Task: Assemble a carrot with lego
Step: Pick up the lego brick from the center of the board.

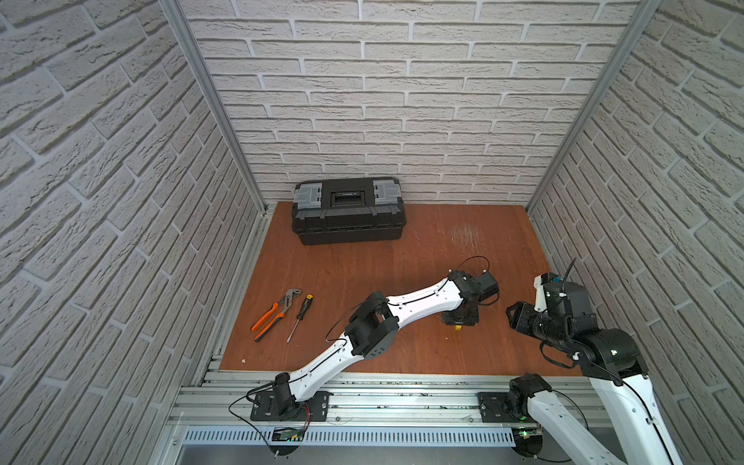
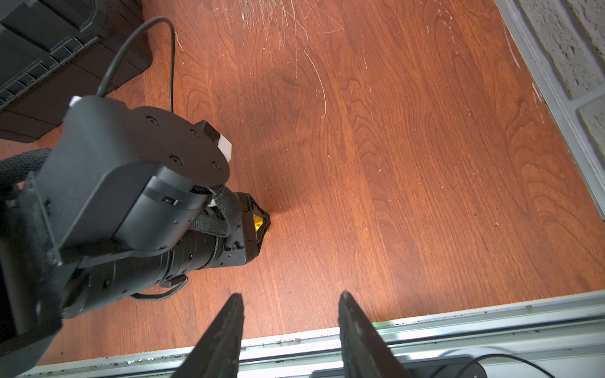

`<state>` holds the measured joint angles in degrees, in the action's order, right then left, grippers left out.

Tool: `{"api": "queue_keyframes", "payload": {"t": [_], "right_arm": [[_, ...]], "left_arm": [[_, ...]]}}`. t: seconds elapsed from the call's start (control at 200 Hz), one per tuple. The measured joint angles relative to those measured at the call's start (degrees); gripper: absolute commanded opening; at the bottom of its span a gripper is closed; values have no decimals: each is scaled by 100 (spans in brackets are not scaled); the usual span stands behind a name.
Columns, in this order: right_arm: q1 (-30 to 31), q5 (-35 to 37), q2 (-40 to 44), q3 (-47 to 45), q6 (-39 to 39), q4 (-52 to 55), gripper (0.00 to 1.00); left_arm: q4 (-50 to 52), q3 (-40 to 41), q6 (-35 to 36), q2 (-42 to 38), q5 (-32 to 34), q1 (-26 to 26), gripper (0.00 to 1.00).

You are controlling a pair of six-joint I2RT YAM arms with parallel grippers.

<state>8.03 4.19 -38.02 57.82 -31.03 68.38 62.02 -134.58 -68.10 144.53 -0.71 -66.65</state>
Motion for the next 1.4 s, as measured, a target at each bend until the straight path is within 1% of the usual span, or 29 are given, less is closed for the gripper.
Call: {"api": "queue_keyframes", "payload": {"t": [0.46,0.585,0.795,0.84,0.93,0.985,1.085,1.14,1.175,1.21,1.25,1.325,1.37,1.4], "right_arm": [[0,-26,-37,-28,0,-4,49],[0,-42,-37,-28,0,-4,49],[0,-87,-37,-28,22,-4,49],[0,-101,-37,-28,33,-4,49],[0,-131,-55,-22,74,-2,49],[0,-151,-98,13,120,0,50],[-2,-177,-260,212,264,-4,52],[-2,-192,-402,433,402,0,56],[-2,-184,-509,623,511,0,60],[-2,-151,-632,857,649,-9,67],[-2,-107,-780,1143,820,-68,81],[-7,-28,-1060,1646,1187,-243,96],[-7,4,-1244,1915,1408,-367,100],[-7,11,-1373,2068,1552,-446,100]], "left_arm": [[17,94,-11,15,-87,17,23],[13,94,-15,28,-109,17,21],[-4,107,-15,28,-195,33,21],[-9,114,-15,28,-212,39,20],[-35,133,-24,28,-256,52,9],[-74,151,-37,26,-282,61,0],[-201,282,-24,-44,-328,66,0],[-348,450,20,-133,-334,68,0],[-424,551,57,-195,-326,72,0],[-483,636,107,-256,-302,76,0],[-494,704,199,-321,-251,83,0],[-461,870,358,-568,-133,87,0],[-417,1019,444,-833,-55,103,0],[-376,1143,516,-1086,0,118,0]]}}
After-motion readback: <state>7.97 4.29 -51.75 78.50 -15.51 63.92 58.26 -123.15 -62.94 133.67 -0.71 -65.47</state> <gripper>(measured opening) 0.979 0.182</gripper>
